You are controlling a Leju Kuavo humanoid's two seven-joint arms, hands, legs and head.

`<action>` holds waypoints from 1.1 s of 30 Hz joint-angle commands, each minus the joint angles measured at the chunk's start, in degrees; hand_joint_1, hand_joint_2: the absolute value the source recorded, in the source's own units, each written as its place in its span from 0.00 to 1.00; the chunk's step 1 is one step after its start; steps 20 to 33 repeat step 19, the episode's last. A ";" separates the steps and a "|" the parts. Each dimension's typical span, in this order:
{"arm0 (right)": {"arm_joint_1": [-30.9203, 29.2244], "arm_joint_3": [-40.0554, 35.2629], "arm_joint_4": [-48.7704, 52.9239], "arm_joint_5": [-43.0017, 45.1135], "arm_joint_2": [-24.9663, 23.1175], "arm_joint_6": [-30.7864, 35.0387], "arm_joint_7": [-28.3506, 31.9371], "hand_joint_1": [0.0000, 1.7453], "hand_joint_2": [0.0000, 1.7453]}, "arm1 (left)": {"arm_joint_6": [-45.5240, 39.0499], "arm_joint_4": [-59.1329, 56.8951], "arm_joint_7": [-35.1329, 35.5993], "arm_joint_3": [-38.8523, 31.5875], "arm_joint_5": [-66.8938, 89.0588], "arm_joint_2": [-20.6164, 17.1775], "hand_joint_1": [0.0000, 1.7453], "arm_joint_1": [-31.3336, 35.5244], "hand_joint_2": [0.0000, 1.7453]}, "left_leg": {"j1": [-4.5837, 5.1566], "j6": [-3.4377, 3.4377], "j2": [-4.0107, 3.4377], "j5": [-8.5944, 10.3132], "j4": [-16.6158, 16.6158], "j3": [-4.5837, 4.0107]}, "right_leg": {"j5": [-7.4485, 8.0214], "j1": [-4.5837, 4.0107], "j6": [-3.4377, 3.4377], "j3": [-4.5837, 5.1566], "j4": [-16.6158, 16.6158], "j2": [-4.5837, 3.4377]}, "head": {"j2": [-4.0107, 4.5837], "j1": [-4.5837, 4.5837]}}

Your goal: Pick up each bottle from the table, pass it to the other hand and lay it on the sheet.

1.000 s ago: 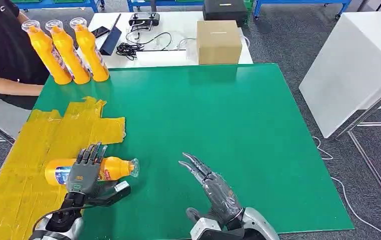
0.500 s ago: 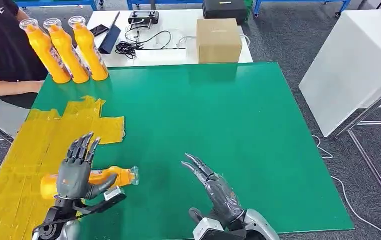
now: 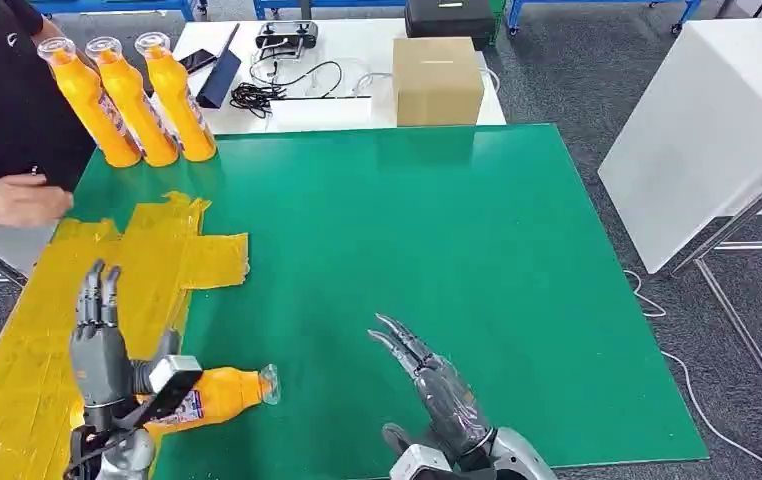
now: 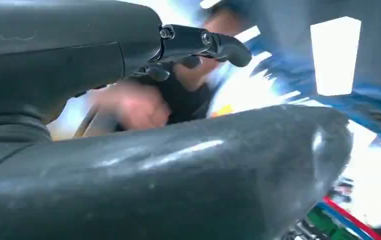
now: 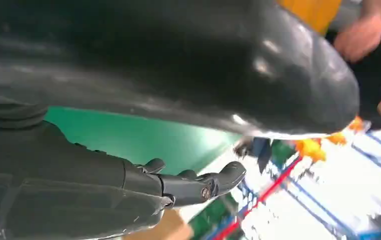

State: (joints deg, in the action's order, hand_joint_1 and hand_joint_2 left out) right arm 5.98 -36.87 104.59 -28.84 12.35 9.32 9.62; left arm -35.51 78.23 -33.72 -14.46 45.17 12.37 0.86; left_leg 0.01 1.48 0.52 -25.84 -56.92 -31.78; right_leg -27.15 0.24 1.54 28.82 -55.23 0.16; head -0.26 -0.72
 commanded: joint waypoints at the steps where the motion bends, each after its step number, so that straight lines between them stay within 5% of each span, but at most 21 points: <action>1: 5.31 2.69 2.73 -3.68 -5.28 13.16 2.42 0.00 0.00 | 22.66 17.34 1.24 24.51 -31.65 -3.68 0.00 -9.39 0.00 | -0.08 -0.05 0.05 -0.10 -0.13 -0.15 | -0.08 -0.08 0.00 0.05 -0.04 0.07 | 0.00 0.00; 4: 6.28 5.02 4.06 -5.59 -8.49 21.23 8.81 0.00 0.00 | 33.03 25.96 -2.60 32.04 -43.18 -6.09 0.00 -11.65 0.00 | -0.10 -0.04 -0.09 -0.16 -0.17 -0.20 | -0.08 -0.11 0.02 0.09 -0.04 -0.05 | 0.00 0.02; 7: 5.83 7.41 5.63 -7.92 -11.34 30.68 13.34 0.00 0.00 | 34.52 28.75 -4.61 36.45 -44.95 -7.03 0.00 -10.46 0.00 | -0.04 -0.08 0.00 -0.09 -0.13 -0.28 | -0.07 -0.06 -0.01 0.18 -0.07 0.01 | 0.00 0.00; 11: 6.01 8.32 6.58 -7.82 -12.41 30.68 14.54 0.00 0.00 | 34.57 28.38 -4.81 37.45 -45.94 -7.33 0.00 -9.46 0.00 | -0.03 -0.10 -0.01 -0.05 -0.06 -0.21 | -0.02 -0.06 -0.03 0.14 -0.01 -0.02 | 0.00 0.02; 14: 7.57 12.11 7.11 -5.39 -17.47 30.68 22.44 0.00 0.00 | 32.44 28.39 -6.28 39.67 -45.16 -7.52 0.00 -7.88 0.00 | -0.06 -0.13 0.00 -0.02 -0.01 -0.09 | 0.00 -0.09 -0.04 0.02 0.04 0.00 | 0.00 0.00; 33: 4.24 8.70 4.60 -2.08 -15.75 30.68 20.81 0.00 0.00 | 29.57 26.97 -6.28 41.09 -43.22 -7.68 0.00 -6.94 0.00 | -0.03 -0.07 -0.10 -0.01 0.05 -0.02 | 0.03 -0.05 0.00 0.01 0.06 -0.11 | 0.00 0.02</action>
